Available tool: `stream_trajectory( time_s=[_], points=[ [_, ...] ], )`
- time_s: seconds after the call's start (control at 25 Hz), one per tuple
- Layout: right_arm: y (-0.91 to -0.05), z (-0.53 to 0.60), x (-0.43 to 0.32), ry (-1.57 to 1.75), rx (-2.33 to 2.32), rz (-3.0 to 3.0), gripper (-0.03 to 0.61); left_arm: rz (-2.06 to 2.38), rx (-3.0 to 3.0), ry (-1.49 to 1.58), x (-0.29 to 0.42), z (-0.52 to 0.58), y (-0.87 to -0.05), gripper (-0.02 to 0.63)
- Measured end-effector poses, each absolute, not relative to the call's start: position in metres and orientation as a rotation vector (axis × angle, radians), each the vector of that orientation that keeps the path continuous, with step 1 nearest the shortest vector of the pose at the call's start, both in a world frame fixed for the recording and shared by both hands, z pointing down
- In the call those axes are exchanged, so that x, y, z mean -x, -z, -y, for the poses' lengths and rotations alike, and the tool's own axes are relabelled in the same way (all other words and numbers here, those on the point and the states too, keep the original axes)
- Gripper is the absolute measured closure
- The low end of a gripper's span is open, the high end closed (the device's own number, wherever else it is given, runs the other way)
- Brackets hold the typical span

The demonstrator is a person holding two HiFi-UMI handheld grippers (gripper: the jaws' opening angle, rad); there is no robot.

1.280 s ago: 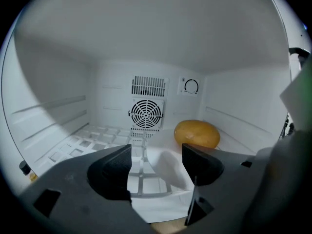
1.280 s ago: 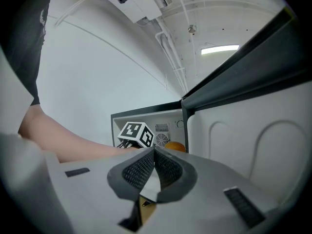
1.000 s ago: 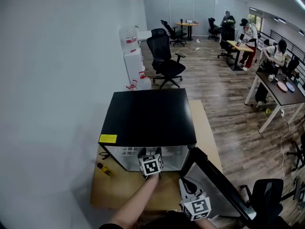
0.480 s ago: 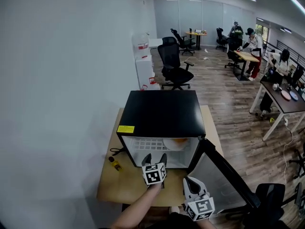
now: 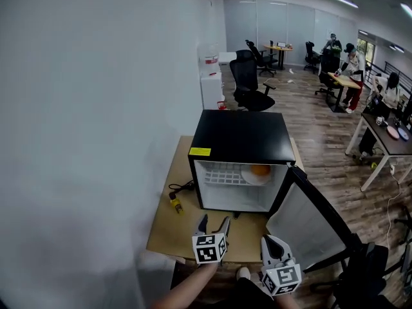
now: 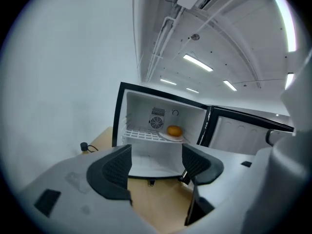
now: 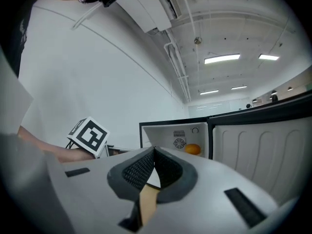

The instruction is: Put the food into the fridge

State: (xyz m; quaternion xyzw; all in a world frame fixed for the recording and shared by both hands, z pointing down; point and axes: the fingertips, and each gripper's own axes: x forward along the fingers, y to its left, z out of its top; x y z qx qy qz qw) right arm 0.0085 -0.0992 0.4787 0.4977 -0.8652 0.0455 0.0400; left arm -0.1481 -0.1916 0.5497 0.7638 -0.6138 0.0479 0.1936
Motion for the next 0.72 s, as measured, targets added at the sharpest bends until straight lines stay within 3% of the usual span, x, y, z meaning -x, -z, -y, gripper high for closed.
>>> stream_trajectory(
  time_s=[0.44,0.48,0.56,0.6,0.72],
  points=[
    [-0.475,0.003,0.007,-0.108,-1.516,2.622,0.518,1.560,-2.156,0.215,0.154,0.022,-0.526,0.320],
    [-0.474,-0.001,0.007,-0.103,-1.518,2.621,0.518,1.562,-2.180,0.224,0.153,0.011,-0.523,0.337],
    [-0.475,-0.011,0.008,-0.101,-1.511,2.623,0.518,1.587,-2.214,0.236,0.151,-0.010,-0.518,0.509],
    [-0.475,-0.016,0.010,-0.102,-1.504,2.625,0.518,1.591,-2.219,0.245,0.151,-0.020,-0.517,0.566],
    [-0.478,-0.027,0.014,-0.100,-1.487,2.628,0.518,1.561,-2.238,0.229,0.143,-0.038,-0.520,0.589]
  ],
)
